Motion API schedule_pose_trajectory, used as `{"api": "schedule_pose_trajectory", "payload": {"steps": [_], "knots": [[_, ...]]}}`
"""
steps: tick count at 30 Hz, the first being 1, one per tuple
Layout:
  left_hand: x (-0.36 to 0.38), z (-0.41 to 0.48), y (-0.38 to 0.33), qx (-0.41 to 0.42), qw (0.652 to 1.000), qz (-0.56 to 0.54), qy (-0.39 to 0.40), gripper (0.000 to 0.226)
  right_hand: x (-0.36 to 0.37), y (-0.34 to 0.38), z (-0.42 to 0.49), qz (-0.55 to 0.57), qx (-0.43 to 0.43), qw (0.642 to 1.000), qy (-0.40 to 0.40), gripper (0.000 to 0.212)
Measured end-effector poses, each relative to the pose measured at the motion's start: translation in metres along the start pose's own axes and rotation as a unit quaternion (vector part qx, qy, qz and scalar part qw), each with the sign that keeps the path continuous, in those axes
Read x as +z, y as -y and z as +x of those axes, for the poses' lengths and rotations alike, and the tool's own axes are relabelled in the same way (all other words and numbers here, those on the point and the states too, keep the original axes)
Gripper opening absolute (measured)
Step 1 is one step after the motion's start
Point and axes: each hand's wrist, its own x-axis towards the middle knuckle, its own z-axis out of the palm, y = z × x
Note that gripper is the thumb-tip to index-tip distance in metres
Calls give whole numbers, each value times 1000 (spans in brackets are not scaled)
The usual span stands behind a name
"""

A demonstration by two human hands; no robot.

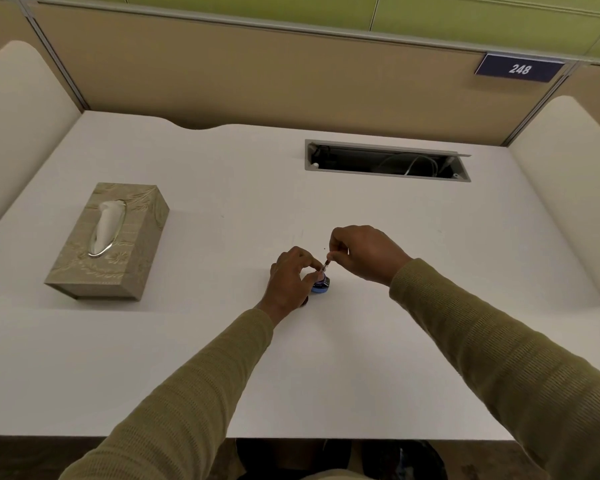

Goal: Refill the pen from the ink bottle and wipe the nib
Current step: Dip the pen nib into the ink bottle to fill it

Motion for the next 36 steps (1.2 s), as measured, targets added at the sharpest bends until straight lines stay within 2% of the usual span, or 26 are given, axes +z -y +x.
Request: {"api": "schedule_pose_trajectory", "payload": {"steps": [4,12,17,25,32,36], "knots": [[0,0,-1,3,1000,4,-2,11,1,1,-1,-1,9,1000,-7,20],[0,0,-1,2,1000,-1,-1,9,-2,1,-2,-9,-7,1000,-2,8],[-2,0,-3,3,1000,-4,-2,9,-1,1,-2,-11,4,1000,-16,18],[-1,0,-2,2,1000,6,0,9,-3,2,-4,-18,-10,1000,-9,9],[-2,0,-2,6,1000,2,-1,9,-3,3,-3,-15,-8,1000,-18,17],[-2,0,-3,9,1000,8,0,10,-3,3,-3,-22,-16,1000,-9,11]]}}
